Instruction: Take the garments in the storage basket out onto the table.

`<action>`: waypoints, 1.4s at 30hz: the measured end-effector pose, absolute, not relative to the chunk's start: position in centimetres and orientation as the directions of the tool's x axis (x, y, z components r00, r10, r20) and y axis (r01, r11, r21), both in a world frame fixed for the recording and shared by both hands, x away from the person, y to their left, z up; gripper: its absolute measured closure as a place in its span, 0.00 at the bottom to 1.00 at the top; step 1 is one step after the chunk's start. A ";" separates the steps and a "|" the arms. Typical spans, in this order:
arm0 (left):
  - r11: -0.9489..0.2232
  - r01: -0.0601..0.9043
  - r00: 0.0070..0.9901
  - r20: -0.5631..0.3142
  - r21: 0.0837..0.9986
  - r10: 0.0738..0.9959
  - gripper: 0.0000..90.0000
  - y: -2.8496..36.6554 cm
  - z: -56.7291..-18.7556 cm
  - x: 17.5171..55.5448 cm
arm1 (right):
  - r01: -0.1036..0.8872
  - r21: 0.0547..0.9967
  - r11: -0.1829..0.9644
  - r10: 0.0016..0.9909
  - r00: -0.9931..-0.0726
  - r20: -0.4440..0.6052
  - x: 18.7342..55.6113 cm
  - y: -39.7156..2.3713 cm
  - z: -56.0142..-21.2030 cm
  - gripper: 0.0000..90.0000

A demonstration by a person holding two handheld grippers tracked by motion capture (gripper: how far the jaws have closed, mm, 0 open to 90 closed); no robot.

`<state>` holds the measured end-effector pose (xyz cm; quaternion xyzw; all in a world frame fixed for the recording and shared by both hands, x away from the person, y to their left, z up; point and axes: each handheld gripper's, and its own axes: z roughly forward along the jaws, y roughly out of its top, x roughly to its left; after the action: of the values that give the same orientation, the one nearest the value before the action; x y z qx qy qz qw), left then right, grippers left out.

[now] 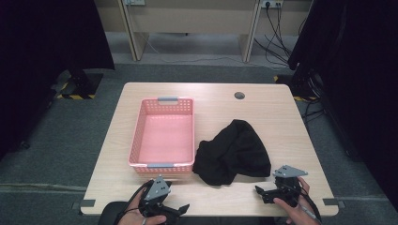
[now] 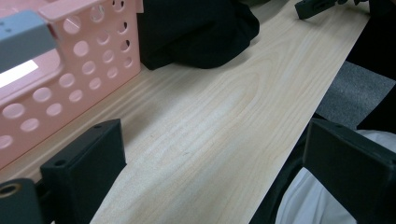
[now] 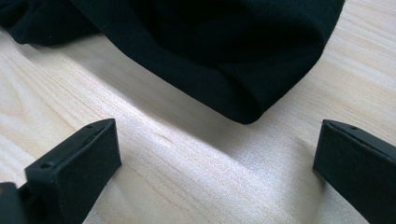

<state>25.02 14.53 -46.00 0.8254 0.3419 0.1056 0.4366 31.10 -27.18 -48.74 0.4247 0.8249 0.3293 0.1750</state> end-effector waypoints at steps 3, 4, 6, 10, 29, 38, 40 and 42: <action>-0.377 0.475 0.739 -0.128 0.795 0.662 0.05 14.7 -46.1 24.9 | 0.585 0.692 0.422 0.816 -0.578 -0.009 31.1 -27.2 -48.7 0.01; -0.376 0.476 0.738 -0.128 0.795 0.663 0.05 14.7 -46.1 24.8 | 0.586 0.692 0.422 0.816 -0.578 -0.009 31.1 -27.2 -48.7 0.01; -0.375 0.477 0.737 -0.129 0.795 0.663 0.05 14.8 -46.1 24.7 | 0.586 0.691 0.422 0.816 -0.578 -0.009 31.1 -27.2 -48.7 0.01; -0.374 0.475 0.738 -0.130 0.796 0.662 0.05 14.8 -46.2 24.4 | 0.585 0.692 0.423 0.816 -0.578 -0.009 31.1 -27.2 -48.7 0.01; -0.346 0.485 0.725 -0.148 0.803 0.673 0.05 15.6 -46.5 23.4 | 0.585 0.692 0.423 0.816 -0.578 -0.009 31.1 -27.2 -48.7 0.01; -0.337 0.483 0.723 -0.150 0.808 0.675 0.05 15.7 -46.5 22.9 | 0.585 0.692 0.423 0.816 -0.578 -0.009 31.1 -27.2 -48.7 0.01; -0.336 0.481 0.721 -0.148 0.810 0.676 0.05 15.8 -46.5 22.8 | 0.585 0.692 0.423 0.816 -0.578 -0.009 31.1 -27.2 -48.7 0.01; -0.332 0.481 0.720 -0.150 0.811 0.677 0.05 15.8 -46.5 22.7 | 0.585 0.692 0.423 0.816 -0.578 -0.009 31.1 -27.2 -48.7 0.01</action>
<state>22.69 15.82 -46.54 0.8090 0.3581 0.1082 0.4535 31.10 -27.18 -48.74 0.4244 0.8252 0.3292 0.1751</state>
